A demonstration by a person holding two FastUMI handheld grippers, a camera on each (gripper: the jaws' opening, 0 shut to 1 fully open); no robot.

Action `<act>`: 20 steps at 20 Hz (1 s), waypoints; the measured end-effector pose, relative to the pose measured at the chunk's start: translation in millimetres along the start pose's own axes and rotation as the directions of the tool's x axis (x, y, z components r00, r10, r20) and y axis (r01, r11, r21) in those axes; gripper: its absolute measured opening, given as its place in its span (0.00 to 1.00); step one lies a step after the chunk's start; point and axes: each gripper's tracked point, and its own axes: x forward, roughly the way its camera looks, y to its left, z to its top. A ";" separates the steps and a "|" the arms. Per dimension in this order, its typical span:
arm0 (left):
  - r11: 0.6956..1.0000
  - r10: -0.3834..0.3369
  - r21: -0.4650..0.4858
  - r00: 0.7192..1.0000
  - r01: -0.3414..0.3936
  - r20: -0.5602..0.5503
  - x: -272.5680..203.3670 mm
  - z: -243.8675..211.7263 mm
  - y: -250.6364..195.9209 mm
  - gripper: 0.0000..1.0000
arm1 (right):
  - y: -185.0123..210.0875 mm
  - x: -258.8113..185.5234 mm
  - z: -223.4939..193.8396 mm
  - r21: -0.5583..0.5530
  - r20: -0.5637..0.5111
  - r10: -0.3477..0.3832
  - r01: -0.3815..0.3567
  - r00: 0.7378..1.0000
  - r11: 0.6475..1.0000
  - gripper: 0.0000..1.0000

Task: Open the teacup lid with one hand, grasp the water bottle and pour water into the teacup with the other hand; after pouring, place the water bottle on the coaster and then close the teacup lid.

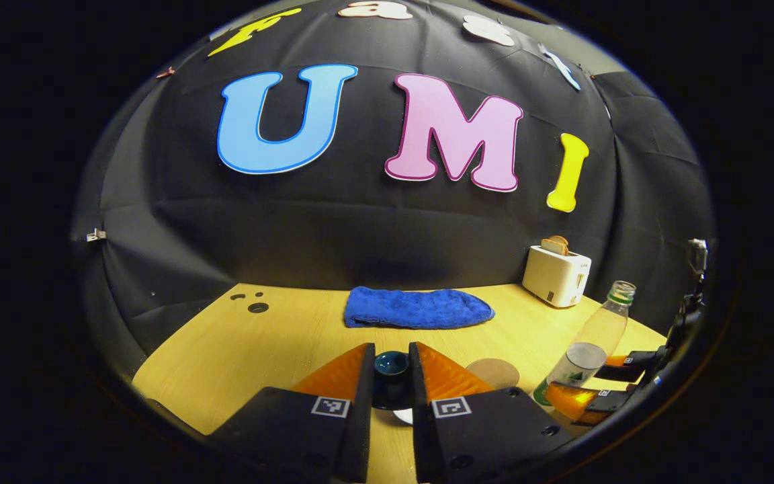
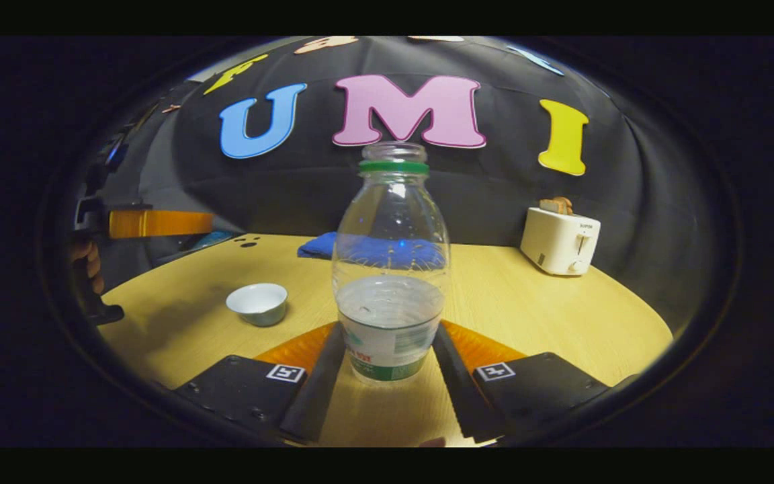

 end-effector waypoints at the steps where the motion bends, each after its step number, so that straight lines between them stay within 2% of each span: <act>1: 1.000 0.001 0.003 1.000 -0.001 -0.001 -1.7 -0.9 0.7 0.27 | -0.1 5.1 3.9 -0.019 -0.006 -0.007 0.007 1.000 1.000 0.77; 3: 1.000 0.006 0.009 1.000 -0.006 0.000 -4.4 -0.1 3.6 0.30 | -4.8 3.1 19.1 -0.128 -0.006 -0.028 0.027 1.000 0.991 0.77; 4: 1.000 0.009 0.013 1.000 -0.009 0.001 -6.8 1.2 4.9 0.27 | -7.9 3.3 22.9 -0.198 -0.016 -0.039 0.035 0.999 0.979 0.77; 5: 1.000 0.013 0.018 1.000 -0.013 0.003 -9.4 1.4 7.1 0.30 | -13.0 3.2 26.3 -0.270 -0.027 -0.057 0.048 0.998 0.962 0.77; 6: 1.000 0.018 0.022 1.000 -0.018 0.005 -11.6 2.2 9.3 0.27 | -17.7 3.4 31.8 -0.337 -0.030 -0.069 0.055 0.997 0.940 0.77; 7: 0.999 0.024 0.025 1.000 -0.024 0.006 -13.6 2.1 12.1 0.27 | -19.8 3.1 33.6 -0.397 -0.028 -0.078 0.061 0.997 0.916 0.72; 8: 0.999 0.030 0.027 1.000 -0.030 0.008 -16.3 2.9 14.7 0.30 | -20.6 1.4 36.2 -0.443 -0.025 -0.087 0.067 0.996 0.894 0.74; 9: 0.999 0.034 0.031 0.999 -0.034 0.010 -18.5 2.8 17.0 0.27 | -21.5 7.4 39.4 -0.482 -0.022 -0.095 0.073 0.995 0.873 0.74; 10: 0.999 0.040 0.036 0.999 -0.040 0.011 -21.2 3.2 19.8 0.30 | -22.7 12.0 43.6 -0.519 -0.021 -0.103 0.077 0.994 0.852 0.75; 11: 0.998 0.046 0.040 0.999 -0.046 0.011 -24.1 2.4 22.7 0.27 | -25.0 17.1 46.1 -0.558 -0.020 -0.112 0.082 0.993 0.826 0.75; 13: 0.997 0.055 0.045 0.998 -0.056 0.013 -27.7 2.3 27.4 0.30 | -27.6 21.6 52.3 -0.647 -0.013 -0.131 0.091 0.991 0.757 0.74; 15: 0.997 0.066 0.042 0.998 -0.066 0.015 -32.1 2.0 32.0 0.27 | -29.1 27.0 60.5 -0.751 0.001 -0.144 0.096 0.990 0.653 0.75; 16: 0.997 0.072 0.037 0.997 -0.073 0.016 -34.1 1.5 34.8 0.30 | -26.7 30.9 66.0 -0.794 0.012 -0.142 0.096 0.990 0.600 0.74; 18: 0.996 0.089 0.026 0.996 -0.090 0.018 -37.0 0.5 41.4 0.26 | -21.6 34.4 65.3 -0.858 0.023 -0.134 0.088 0.991 0.506 0.75; 19: 0.995 0.098 0.021 0.995 -0.098 0.017 -37.8 -1.8 44.6 0.30 | -17.3 41.1 64.4 -0.880 0.018 -0.127 0.076 0.992 0.469 0.75; 20: 0.994 0.106 0.016 0.994 -0.106 0.018 -39.1 -1.8 48.2 0.27 | -14.8 46.9 62.7 -0.897 0.014 -0.126 0.068 0.992 0.437 0.74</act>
